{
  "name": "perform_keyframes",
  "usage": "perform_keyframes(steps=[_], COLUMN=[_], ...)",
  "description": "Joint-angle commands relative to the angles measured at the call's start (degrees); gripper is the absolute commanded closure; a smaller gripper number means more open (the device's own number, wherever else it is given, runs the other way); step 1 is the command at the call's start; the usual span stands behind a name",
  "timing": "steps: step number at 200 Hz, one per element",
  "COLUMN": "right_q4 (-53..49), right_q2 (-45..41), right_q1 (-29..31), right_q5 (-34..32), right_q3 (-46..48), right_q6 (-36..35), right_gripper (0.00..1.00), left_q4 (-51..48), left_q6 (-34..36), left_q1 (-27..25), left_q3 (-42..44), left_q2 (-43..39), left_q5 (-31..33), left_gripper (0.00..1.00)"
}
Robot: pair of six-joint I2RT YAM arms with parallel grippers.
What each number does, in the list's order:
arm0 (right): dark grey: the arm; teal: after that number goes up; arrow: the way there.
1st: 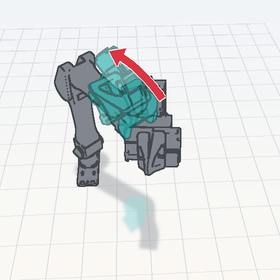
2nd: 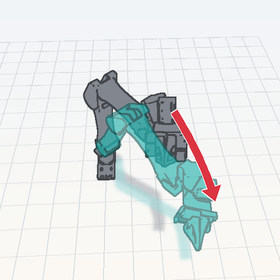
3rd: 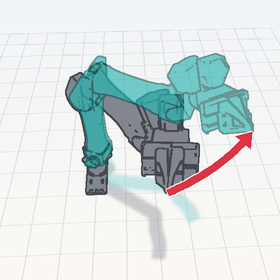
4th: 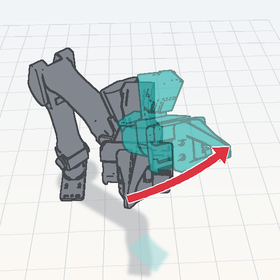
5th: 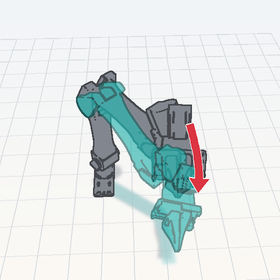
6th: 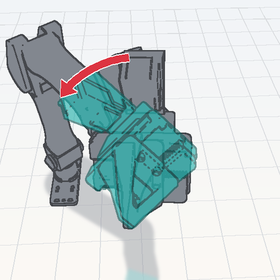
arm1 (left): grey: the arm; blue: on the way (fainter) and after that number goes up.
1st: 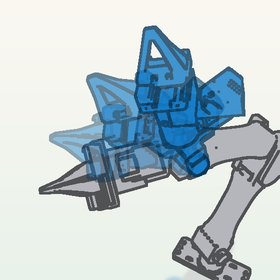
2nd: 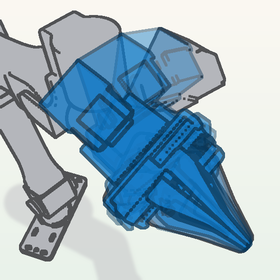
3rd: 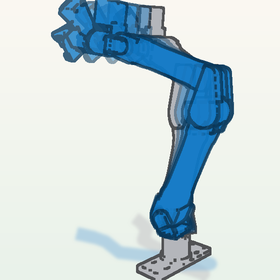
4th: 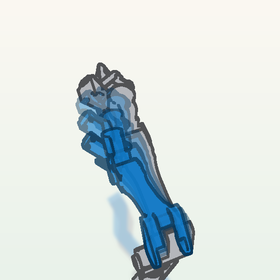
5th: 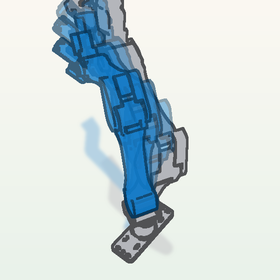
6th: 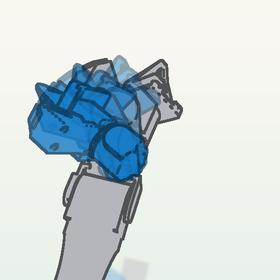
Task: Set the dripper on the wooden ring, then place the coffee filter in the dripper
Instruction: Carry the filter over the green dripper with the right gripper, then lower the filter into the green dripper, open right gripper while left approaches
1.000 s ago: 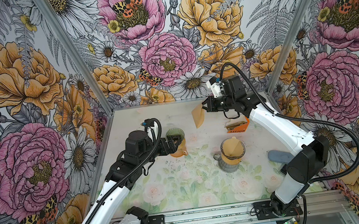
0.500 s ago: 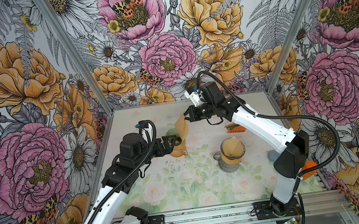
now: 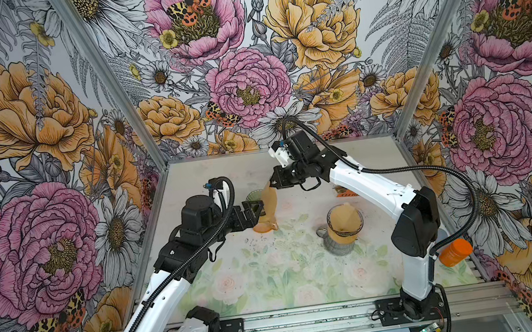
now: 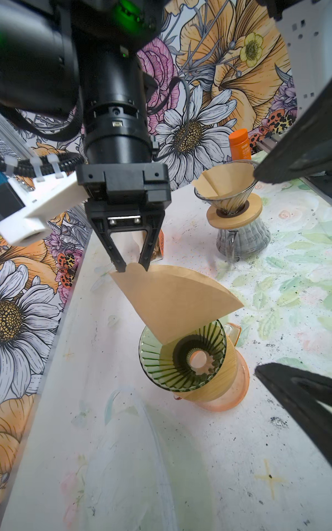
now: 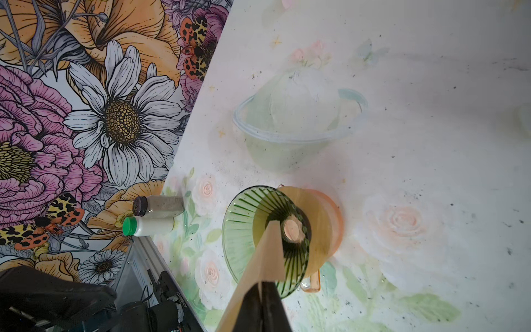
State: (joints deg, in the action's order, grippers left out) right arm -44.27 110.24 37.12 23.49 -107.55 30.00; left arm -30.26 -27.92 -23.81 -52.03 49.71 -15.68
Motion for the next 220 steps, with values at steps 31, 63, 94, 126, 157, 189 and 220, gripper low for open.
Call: perform_keyframes(steps=[31, 63, 94, 126, 157, 189, 220], right_q4=[-0.2, -0.2, -0.47, -0.82, -0.92, -0.84, -0.5], right_q2=[1.33, 1.62, 1.61, 1.23, -0.8, -4.39, -9.12], right_q1=[0.41, 0.49, 0.49, 0.58, 1.35, 2.03, 2.81], right_q5=[-1.78, -2.29, -3.03, -3.49, -4.95, -7.11, -10.13], right_q3=[-2.12, -2.17, -2.02, -1.97, -0.54, 2.49, 7.07], right_q6=[1.0, 1.27, 1.12, 0.81, -0.89, -2.96, -4.72], right_gripper=[0.88, 0.82, 0.78, 0.74, 0.71, 0.7, 0.68], left_q4=[-0.1, -0.67, -2.06, -4.65, -5.51, -6.92, -10.8], left_q6=[0.72, 0.84, 1.46, 1.99, 2.6, 3.71, 7.03], left_q1=[0.05, 0.04, -0.06, 0.26, 0.63, 2.81, 4.92], left_q3=[-0.22, -1.03, -2.31, -3.72, -4.94, -7.22, -10.58], left_q2=[0.81, 2.03, 3.15, 5.19, 6.34, 7.94, 11.79], left_q5=[0.13, 0.53, 1.86, 4.1, 4.51, 2.2, 0.28], left_gripper=[0.01, 0.01, 0.01, 0.01, 0.01, 0.07, 0.16])
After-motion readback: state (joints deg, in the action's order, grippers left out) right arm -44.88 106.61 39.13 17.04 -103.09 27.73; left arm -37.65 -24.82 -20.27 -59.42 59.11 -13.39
